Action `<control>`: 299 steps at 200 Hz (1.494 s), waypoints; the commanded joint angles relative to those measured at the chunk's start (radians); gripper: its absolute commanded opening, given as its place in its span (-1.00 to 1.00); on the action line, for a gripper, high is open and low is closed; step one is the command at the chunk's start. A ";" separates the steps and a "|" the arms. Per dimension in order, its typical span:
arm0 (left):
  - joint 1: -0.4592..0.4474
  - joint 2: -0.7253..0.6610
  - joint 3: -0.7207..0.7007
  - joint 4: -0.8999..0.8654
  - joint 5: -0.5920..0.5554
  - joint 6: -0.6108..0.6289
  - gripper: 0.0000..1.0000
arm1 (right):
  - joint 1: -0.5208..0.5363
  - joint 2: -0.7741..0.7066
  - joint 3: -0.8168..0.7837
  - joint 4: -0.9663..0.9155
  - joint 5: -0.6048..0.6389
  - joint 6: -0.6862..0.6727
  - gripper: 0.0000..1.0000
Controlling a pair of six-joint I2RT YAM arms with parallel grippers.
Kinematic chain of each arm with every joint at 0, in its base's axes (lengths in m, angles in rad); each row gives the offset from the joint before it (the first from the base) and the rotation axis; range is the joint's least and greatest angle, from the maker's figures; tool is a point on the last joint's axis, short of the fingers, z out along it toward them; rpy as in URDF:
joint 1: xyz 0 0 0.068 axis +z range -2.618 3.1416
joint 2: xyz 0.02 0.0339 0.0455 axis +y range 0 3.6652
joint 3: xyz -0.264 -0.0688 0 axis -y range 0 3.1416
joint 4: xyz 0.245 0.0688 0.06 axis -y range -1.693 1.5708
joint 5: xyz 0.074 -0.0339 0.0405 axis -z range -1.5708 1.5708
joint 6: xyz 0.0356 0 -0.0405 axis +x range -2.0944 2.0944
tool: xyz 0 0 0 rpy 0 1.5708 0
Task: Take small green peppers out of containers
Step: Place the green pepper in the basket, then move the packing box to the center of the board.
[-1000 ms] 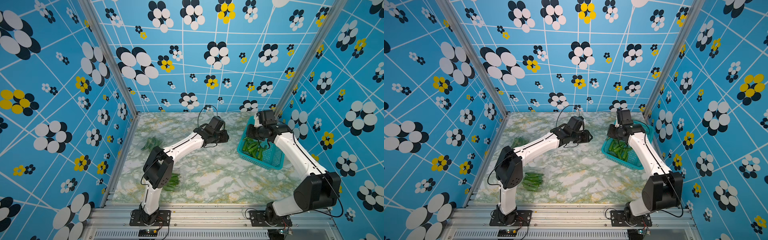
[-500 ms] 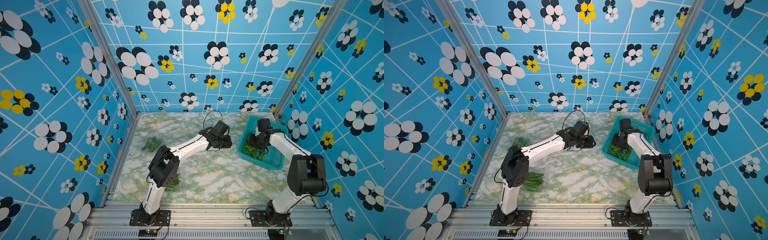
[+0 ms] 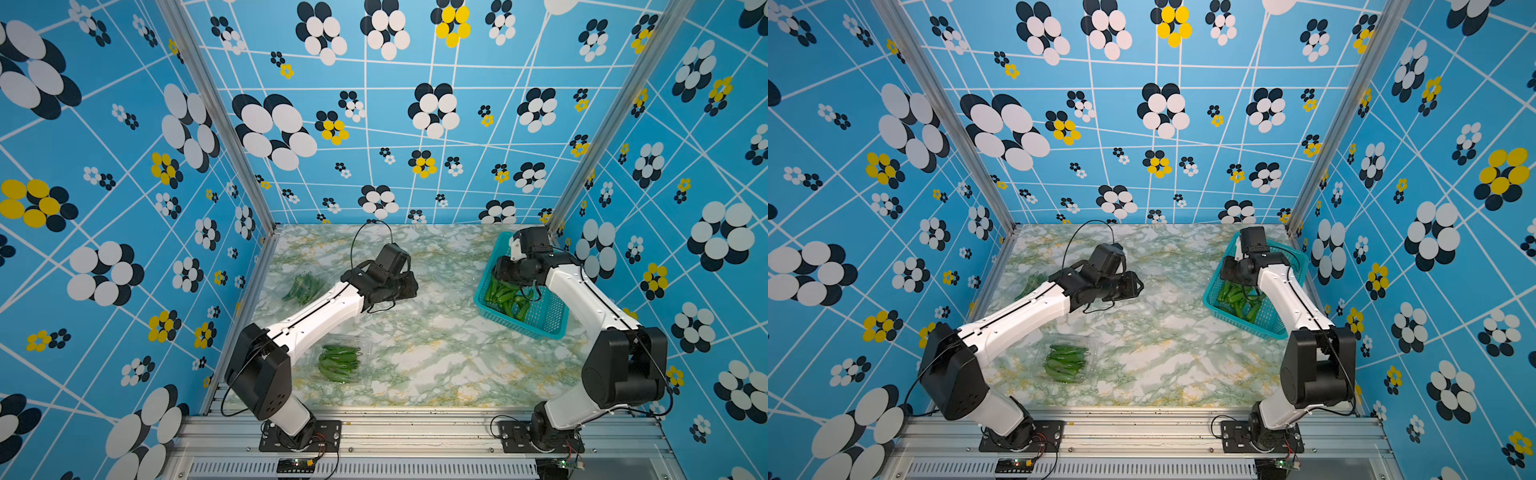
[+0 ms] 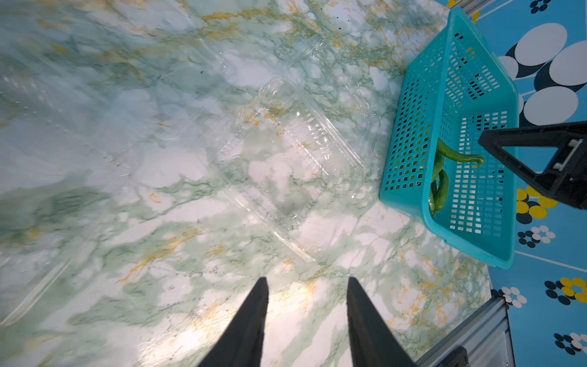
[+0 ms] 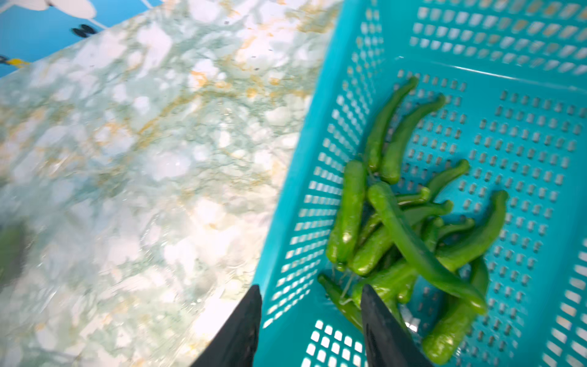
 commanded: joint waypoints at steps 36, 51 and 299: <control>0.144 -0.250 -0.114 -0.365 0.010 -0.003 0.03 | 0.282 0.084 0.115 -0.140 -0.326 -0.016 0.01; 0.187 -0.302 -0.121 -0.458 0.027 0.015 0.05 | 0.348 0.091 0.116 -0.115 -0.366 0.041 -0.01; 0.628 -0.719 -0.570 -0.519 -0.016 -0.092 0.49 | 0.824 0.362 0.164 0.150 -0.377 0.458 0.19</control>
